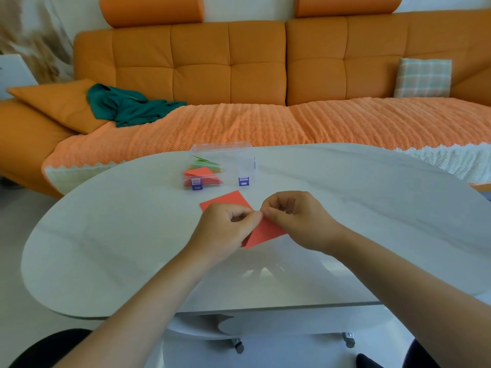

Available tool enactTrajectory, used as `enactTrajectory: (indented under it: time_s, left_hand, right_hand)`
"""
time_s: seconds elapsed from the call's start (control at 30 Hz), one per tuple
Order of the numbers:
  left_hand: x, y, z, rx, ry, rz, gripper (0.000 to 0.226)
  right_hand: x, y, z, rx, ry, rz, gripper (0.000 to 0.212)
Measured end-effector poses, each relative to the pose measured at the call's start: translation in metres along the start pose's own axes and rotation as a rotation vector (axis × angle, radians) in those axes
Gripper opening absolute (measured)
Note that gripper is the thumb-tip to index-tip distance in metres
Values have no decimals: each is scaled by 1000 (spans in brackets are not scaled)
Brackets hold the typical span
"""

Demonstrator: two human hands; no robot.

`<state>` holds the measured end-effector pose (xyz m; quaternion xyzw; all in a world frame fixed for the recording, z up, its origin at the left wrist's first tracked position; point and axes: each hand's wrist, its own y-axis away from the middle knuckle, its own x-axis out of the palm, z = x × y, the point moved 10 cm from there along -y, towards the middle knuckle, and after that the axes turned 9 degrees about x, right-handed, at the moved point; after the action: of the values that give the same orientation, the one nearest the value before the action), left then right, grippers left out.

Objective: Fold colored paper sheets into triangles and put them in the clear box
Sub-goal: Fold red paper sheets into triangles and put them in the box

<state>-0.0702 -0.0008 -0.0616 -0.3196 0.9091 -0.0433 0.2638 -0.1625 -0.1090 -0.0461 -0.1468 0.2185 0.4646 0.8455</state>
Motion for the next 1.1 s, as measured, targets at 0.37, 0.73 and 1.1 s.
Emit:
enactTrajectory:
  time_s: [0.37, 0.73, 1.1]
  left_hand:
    - [-7, -1, -1, -63, 14, 7, 23]
    - [-21, -12, -8, 61, -98, -34, 7]
    - [-33, -30, -4, 85, -63, -63, 15]
  right_hand:
    - [-28, -8, -15, 132, -154, -167, 22]
    - [-23, -8, -18, 183, -239, -170, 20]
    - [-8, -17, -19, 213, -194, -151, 11]
